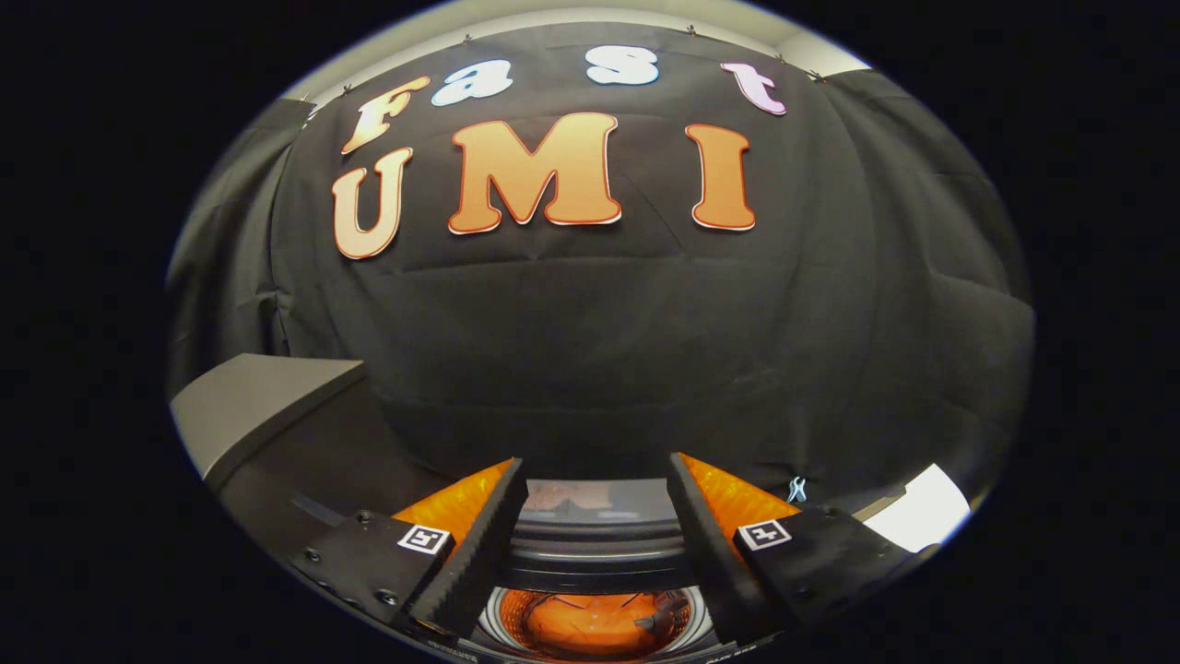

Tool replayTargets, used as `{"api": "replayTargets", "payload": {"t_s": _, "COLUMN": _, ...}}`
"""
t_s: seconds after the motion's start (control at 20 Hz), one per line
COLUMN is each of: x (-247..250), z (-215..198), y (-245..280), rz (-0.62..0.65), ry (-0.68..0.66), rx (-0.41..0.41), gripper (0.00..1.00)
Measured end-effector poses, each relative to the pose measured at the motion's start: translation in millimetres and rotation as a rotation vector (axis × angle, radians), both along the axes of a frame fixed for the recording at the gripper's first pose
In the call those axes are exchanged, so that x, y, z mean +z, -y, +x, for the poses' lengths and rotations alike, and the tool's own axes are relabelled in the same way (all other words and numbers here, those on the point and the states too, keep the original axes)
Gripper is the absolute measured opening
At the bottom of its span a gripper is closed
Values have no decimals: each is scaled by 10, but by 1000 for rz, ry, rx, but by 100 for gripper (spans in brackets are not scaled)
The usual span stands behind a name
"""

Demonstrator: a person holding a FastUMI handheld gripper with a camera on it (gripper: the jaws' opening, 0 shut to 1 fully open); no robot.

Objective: Put the clothes into the washing machine and then close the washing machine lid.

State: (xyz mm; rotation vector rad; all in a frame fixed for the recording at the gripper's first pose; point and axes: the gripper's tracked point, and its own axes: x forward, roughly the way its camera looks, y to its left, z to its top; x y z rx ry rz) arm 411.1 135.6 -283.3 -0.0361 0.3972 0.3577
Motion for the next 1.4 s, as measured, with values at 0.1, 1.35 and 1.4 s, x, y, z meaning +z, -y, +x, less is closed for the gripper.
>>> {"api": "replayTargets", "payload": {"t_s": 0.1, "x": -284, "z": -142, "y": 179, "rz": -45, "ry": -46, "rx": -25, "gripper": 99}}
{"api": "replayTargets", "payload": {"t_s": 1.35, "x": 1906, "z": -2213, "y": 1338, "rz": 86, "ry": 297, "rx": -31, "gripper": 98}}
{"api": "replayTargets", "payload": {"t_s": 1.4, "x": 1959, "z": -2376, "y": 1383, "rz": 95, "ry": 285, "rx": -33, "gripper": 98}}
